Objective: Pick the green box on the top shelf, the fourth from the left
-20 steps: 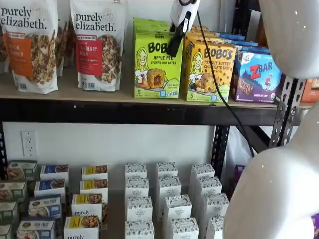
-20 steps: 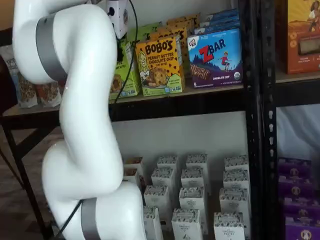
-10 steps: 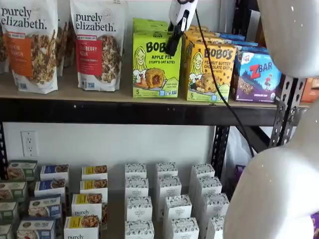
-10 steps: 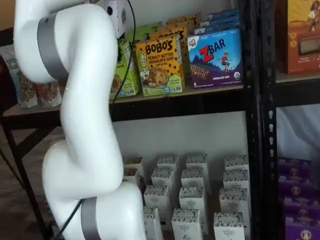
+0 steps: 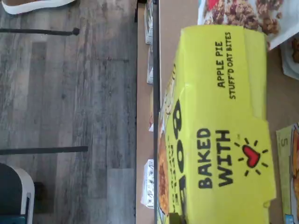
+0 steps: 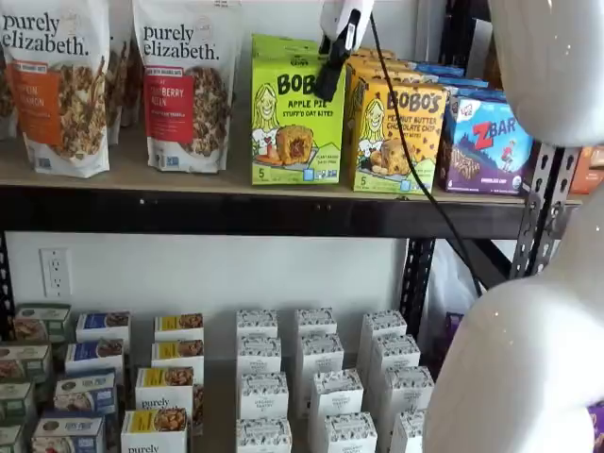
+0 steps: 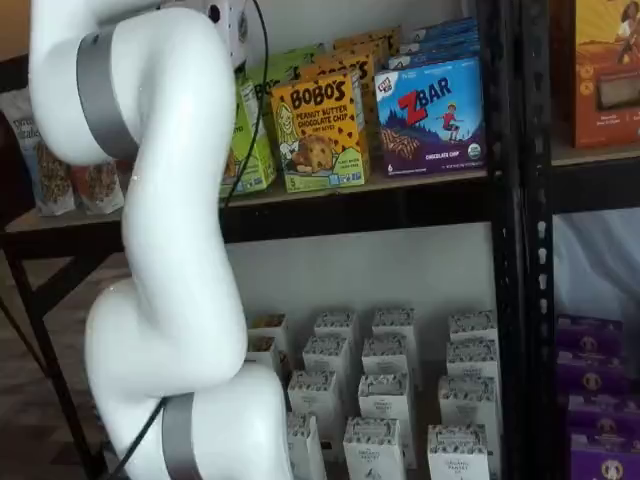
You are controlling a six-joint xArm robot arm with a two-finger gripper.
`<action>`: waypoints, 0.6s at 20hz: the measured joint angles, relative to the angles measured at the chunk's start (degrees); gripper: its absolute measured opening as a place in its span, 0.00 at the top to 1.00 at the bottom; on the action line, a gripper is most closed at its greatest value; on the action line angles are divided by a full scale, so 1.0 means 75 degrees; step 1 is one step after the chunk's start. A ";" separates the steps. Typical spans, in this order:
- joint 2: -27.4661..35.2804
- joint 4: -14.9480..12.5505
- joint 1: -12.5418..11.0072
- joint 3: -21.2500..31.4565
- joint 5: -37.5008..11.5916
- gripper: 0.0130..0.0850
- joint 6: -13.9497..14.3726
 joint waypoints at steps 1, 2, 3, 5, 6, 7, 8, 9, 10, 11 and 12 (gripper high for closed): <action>-0.0032 0.0018 -0.0003 0.0000 0.0028 1.00 0.0007; -0.0075 0.0029 -0.0006 0.0013 0.0051 1.00 0.0013; -0.0105 0.0034 -0.0009 0.0020 0.0074 1.00 0.0016; -0.0183 0.0046 -0.0027 0.0043 0.0141 1.00 0.0016; -0.0227 0.0057 -0.0040 0.0064 0.0166 1.00 0.0012; -0.0276 0.0064 -0.0052 0.0094 0.0185 1.00 0.0006; -0.0346 0.0072 -0.0068 0.0143 0.0206 1.00 -0.0003; -0.0408 0.0082 -0.0084 0.0190 0.0226 1.00 -0.0012; -0.0476 0.0098 -0.0103 0.0243 0.0243 1.00 -0.0025; -0.0543 0.0118 -0.0123 0.0298 0.0262 1.00 -0.0037; -0.0645 0.0149 -0.0154 0.0389 0.0280 1.00 -0.0057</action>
